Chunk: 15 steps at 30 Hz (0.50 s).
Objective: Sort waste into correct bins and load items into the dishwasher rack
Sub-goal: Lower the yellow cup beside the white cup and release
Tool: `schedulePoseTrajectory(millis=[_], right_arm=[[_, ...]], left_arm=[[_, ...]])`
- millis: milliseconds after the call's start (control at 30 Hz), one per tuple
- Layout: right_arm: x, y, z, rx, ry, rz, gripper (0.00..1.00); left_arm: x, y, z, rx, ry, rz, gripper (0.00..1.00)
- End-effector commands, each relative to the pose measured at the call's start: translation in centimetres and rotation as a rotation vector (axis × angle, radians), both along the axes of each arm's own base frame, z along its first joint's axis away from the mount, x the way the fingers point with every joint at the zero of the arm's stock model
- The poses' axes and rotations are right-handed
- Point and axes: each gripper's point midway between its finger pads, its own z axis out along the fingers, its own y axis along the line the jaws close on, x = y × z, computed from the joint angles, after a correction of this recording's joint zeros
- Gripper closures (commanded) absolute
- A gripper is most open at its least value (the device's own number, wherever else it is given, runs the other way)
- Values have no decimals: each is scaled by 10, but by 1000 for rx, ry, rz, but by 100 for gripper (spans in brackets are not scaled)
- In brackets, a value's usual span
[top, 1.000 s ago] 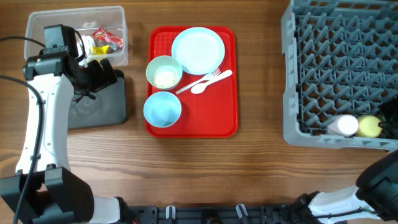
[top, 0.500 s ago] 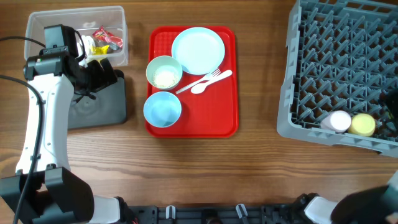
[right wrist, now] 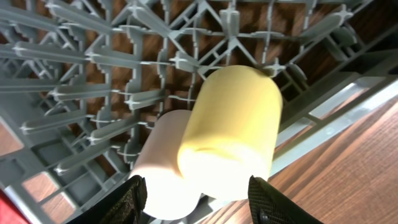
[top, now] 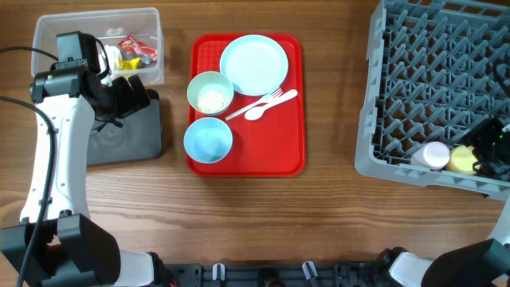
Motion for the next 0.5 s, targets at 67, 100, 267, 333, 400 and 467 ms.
schedulePoseTrajectory(millis=[67,100,267,333,400,467], right_arm=[[-4,-4,-14,6,60,-27,43],[-4,-4,-17,12,69,-27,43],[-4,-4,-32,47,107,-41,43],[-5,-5,-36,53,120,-48,43],[-7,-9,-40,43,143,-66,43],[-8,-14,-42,28,154,-98,43]], left_arm=[[-1,2,-5,-2,13,21,0],[-1,2,-5,-2,13,21,0],[-1,2,-5,-2,13,21,0],[-1,2,-5,-2,13,20,0],[-1,2,-5,-2,13,21,0],[-1,2,-5,-2,13,21,0]])
